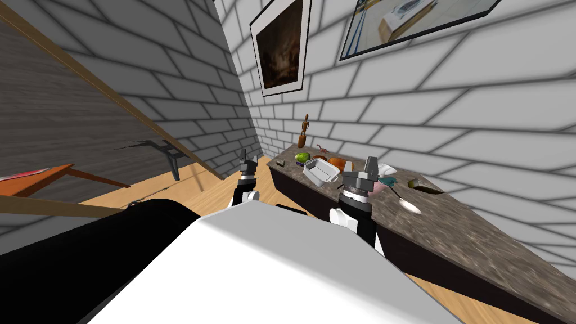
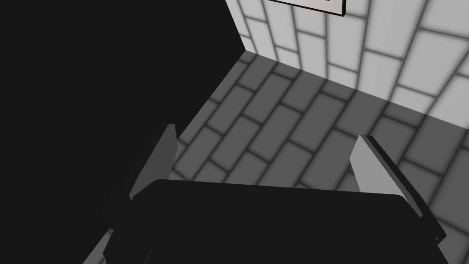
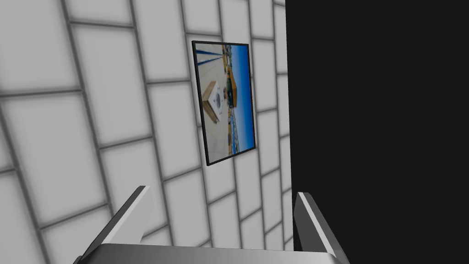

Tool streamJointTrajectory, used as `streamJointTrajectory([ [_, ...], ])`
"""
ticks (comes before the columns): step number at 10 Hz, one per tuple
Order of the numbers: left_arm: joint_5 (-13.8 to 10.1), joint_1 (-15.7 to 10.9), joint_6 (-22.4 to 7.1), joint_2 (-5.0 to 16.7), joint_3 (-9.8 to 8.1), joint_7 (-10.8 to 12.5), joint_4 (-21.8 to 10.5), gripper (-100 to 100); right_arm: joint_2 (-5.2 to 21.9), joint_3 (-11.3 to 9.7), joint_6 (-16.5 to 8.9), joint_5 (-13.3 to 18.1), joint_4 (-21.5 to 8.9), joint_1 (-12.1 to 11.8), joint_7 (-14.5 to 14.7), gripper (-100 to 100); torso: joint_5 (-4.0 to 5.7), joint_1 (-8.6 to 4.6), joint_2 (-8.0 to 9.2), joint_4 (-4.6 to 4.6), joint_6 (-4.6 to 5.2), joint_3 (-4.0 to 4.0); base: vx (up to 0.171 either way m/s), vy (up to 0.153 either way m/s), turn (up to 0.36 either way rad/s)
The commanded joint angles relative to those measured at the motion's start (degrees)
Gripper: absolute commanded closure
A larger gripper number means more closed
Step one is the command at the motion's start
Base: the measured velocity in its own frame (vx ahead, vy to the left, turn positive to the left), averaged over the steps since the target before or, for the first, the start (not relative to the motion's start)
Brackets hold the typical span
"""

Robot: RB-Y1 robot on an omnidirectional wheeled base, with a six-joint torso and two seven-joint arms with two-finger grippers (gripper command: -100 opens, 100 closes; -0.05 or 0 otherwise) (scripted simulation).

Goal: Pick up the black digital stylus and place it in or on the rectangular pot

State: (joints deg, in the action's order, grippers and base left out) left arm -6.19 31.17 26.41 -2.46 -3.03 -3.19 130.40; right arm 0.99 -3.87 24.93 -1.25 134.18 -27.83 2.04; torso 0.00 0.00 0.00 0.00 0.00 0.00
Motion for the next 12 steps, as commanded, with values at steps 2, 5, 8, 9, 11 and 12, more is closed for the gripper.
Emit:
streamJointTrajectory([
  [2,0.0,0.0,0.0,0.0,0.00,0.0,0.0,0,3.6,-0.4,0.0,-1.7,-1.8,0.9,-2.1,-100,0.02,-0.13,0.04,-0.01,-0.01,0.02,-0.023,-0.053,0.034],
  [5,0.0,0.0,0.0,0.0,-0.01,0.0,0.0,0,6.6,-1.1,0.1,-4.4,-4.6,2.3,-5.6,-100,0.10,-0.44,0.12,-0.03,0.00,0.07,-0.034,-0.105,0.036],
  [8,0.0,0.0,0.0,0.0,-0.01,0.0,0.0,0,8.9,-2.1,0.3,-7.9,-8.0,4.2,-10.1,-100,0.11,-0.50,0.14,-0.03,0.00,0.08,-0.050,-0.117,0.043],
  [9,0.0,0.0,0.0,0.0,-0.01,0.0,0.0,0,9.6,-2.5,0.3,-9.2,-9.3,4.9,-11.7,-100,0.11,-0.46,0.22,-0.05,0.00,0.12,-0.048,-0.109,0.042],
  [11,0.0,0.0,0.0,0.0,-0.01,0.0,0.0,0,10.7,-3.2,0.5,-12.0,-11.9,6.3,-15.0,-100,0.12,-0.54,0.14,-0.03,0.00,0.08,-0.051,-0.151,0.044],
  [12,0.0,0.0,0.0,0.0,-0.01,0.0,0.0,0,10.7,-3.2,0.5,-12.0,-11.9,6.3,-15.3,-100,0.14,-0.62,0.19,-0.04,0.01,0.11,-0.055,-0.121,0.022],
])
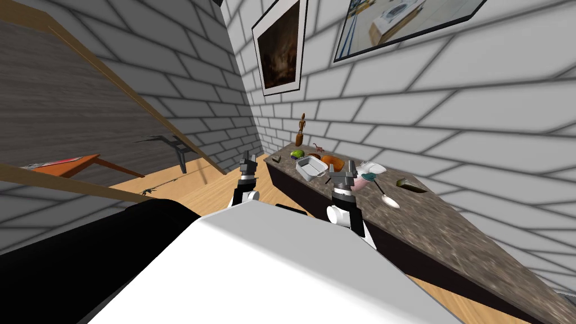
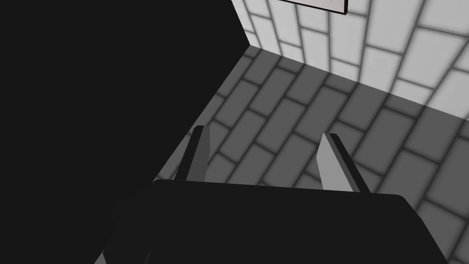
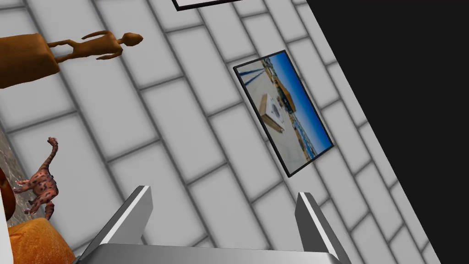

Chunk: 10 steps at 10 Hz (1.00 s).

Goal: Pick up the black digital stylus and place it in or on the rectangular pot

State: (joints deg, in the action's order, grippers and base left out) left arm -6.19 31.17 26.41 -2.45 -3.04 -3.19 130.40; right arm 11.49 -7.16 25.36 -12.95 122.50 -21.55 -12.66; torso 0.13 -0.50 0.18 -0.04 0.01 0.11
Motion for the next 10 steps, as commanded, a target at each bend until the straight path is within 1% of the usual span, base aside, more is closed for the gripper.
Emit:
streamJointTrajectory([
  [1,0.0,0.0,0.0,0.0,0.00,0.0,0.0,0,0.8,-0.4,0.2,-1.8,-1.6,0.8,-2.5,-100,0.00,0.00,0.00,0.00,0.00,0.00,-0.048,-0.089,0.036],
  [2,0.0,0.0,0.0,0.0,0.00,0.0,0.0,0,1.3,-0.8,0.2,-3.3,-3.0,1.6,-4.0,-100,-0.03,0.11,-0.02,0.01,-0.01,-0.01,-0.054,-0.117,0.054],
  [3,0.0,0.0,0.0,0.0,0.00,0.0,0.0,0,1.3,-0.8,0.2,-3.3,-3.0,1.6,-4.3,-100,-0.02,0.05,-0.01,0.01,0.00,-0.01,-0.034,-0.102,0.020],
  [5,0.0,0.0,0.0,0.0,0.00,0.0,0.0,0,2.3,-1.8,0.3,-6.5,-5.8,3.2,-8.0,-100,-0.03,0.13,-0.07,0.02,-0.01,-0.04,-0.048,-0.103,0.063],
  [6,0.0,0.0,0.0,0.0,0.00,0.0,0.0,0,2.8,-2.3,0.3,-8.1,-7.3,4.0,-9.6,-100,-0.02,0.07,-0.02,0.01,-0.01,-0.02,-0.081,-0.152,0.084],
  [7,0.0,0.0,0.0,0.0,0.00,0.0,0.0,0,2.8,-2.3,0.3,-8.1,-7.3,4.0,-10.2,-100,0.01,-0.06,0.05,-0.01,0.00,0.03,-0.048,-0.112,0.027],
  [10,0.0,0.0,0.0,0.0,0.00,0.0,0.0,0,4.4,-3.8,0.1,-13.1,-12.0,6.5,-15.5,-100,-0.01,0.02,-0.07,0.02,-0.01,-0.04,-0.050,-0.119,0.098],
])
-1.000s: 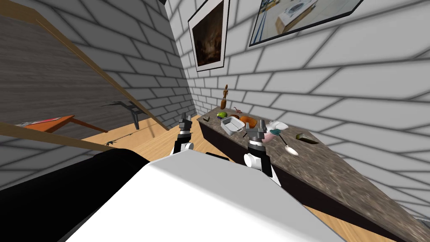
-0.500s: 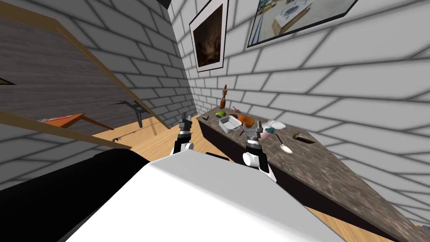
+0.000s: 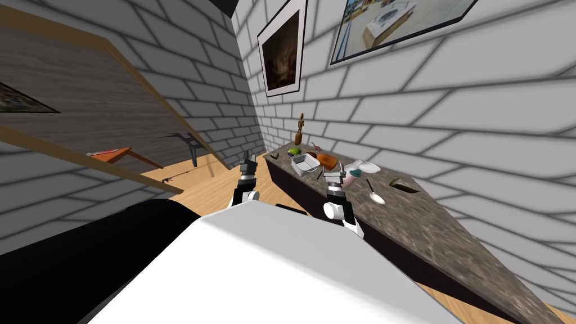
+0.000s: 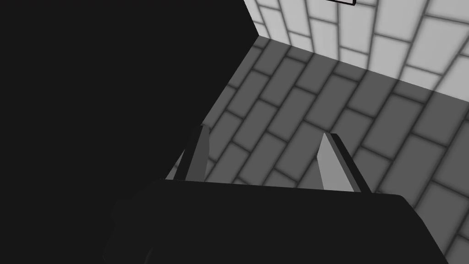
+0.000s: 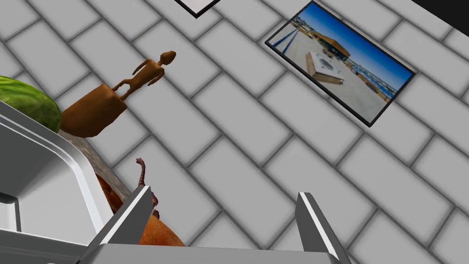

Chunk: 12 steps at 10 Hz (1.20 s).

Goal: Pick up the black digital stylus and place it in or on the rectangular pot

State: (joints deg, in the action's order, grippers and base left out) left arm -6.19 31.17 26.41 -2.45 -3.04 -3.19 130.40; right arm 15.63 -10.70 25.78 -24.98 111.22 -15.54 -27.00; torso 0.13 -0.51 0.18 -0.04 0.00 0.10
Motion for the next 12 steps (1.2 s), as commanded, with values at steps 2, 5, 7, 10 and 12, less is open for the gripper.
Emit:
streamJointTrajectory([
  [2,0.0,0.0,0.0,0.0,0.00,0.0,0.0,0,0.7,-0.9,-0.4,-2.8,-2.5,1.4,-3.8,-100,-0.02,0.12,-0.02,0.00,0.02,0.00,-0.046,-0.098,0.063],
  [5,0.0,0.0,0.0,0.0,0.00,0.0,0.0,0,1.8,-2.0,-0.9,-6.2,-6.1,3.1,-7.8,-100,0.01,-0.06,-0.05,0.01,0.00,-0.02,-0.052,-0.130,0.125],
  [7,0.0,0.0,0.0,0.0,0.00,0.0,0.0,0,2.8,-3.1,-1.5,-9.6,-9.8,4.9,-11.3,-100,-0.04,0.18,-0.13,0.02,0.00,-0.06,-0.040,-0.092,0.130],
  [10,0.0,0.0,0.0,0.0,0.00,0.0,0.0,0,3.8,-4.3,-2.2,-12.9,-13.4,6.6,-15.0,-100,-0.05,0.24,-0.16,0.03,0.01,-0.08,-0.040,-0.084,0.124],
  [12,0.0,0.0,0.0,0.0,0.00,0.0,0.0,0,4.3,-4.9,-2.6,-14.5,-15.3,7.5,-17.0,-100,-0.04,0.20,-0.14,0.02,0.03,-0.07,-0.031,-0.070,0.111],
])
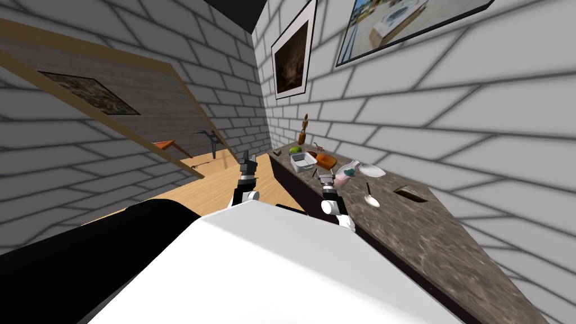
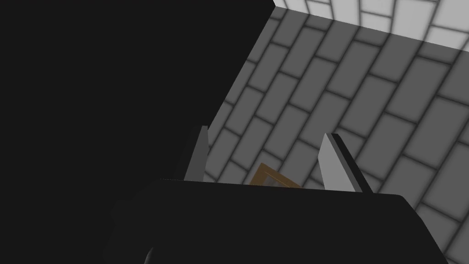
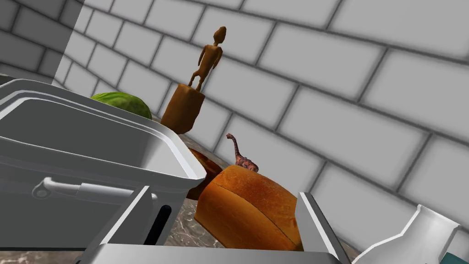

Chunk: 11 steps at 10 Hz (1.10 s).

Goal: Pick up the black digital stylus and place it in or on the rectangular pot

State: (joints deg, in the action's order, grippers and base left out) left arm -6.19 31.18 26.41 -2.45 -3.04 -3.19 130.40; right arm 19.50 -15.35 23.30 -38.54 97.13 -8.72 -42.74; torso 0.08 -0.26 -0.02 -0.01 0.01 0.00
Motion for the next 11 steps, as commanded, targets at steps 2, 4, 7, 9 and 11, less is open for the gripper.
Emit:
streamJointTrajectory([
  [2,0.0,0.0,0.0,0.0,0.00,0.0,0.0,0,1.3,-1.4,-0.9,-4.0,-4.6,2.3,-4.4,-100,0.01,-0.04,0.01,0.00,-0.01,0.00,-0.045,-0.085,0.225],
  [4,0.0,0.0,0.0,0.0,0.00,0.0,0.0,0,1.7,-1.9,-1.3,-5.5,-6.2,3.1,-6.2,-100,0.02,-0.11,0.09,-0.02,0.01,0.05,-0.045,-0.087,0.114],
  [7,0.0,0.0,0.0,0.0,0.00,0.0,0.0,0,2.8,-3.5,-2.5,-9.5,-10.5,5.4,-10.6,-100,0.00,-0.01,-0.04,0.01,0.00,-0.02,-0.028,-0.070,0.177],
  [9,0.0,0.0,0.0,0.0,0.00,0.0,0.0,0,3.4,-4.4,-3.1,-11.8,-12.9,6.7,-13.0,-100,0.01,-0.02,0.02,0.00,0.02,0.01,-0.045,-0.063,0.158],
  [11,0.0,0.0,0.0,0.0,0.00,0.0,0.0,0,3.9,-5.2,-3.6,-13.6,-14.8,7.8,-15.1,-100,-0.01,0.06,-0.03,0.00,0.03,-0.02,-0.026,-0.045,0.131],
])
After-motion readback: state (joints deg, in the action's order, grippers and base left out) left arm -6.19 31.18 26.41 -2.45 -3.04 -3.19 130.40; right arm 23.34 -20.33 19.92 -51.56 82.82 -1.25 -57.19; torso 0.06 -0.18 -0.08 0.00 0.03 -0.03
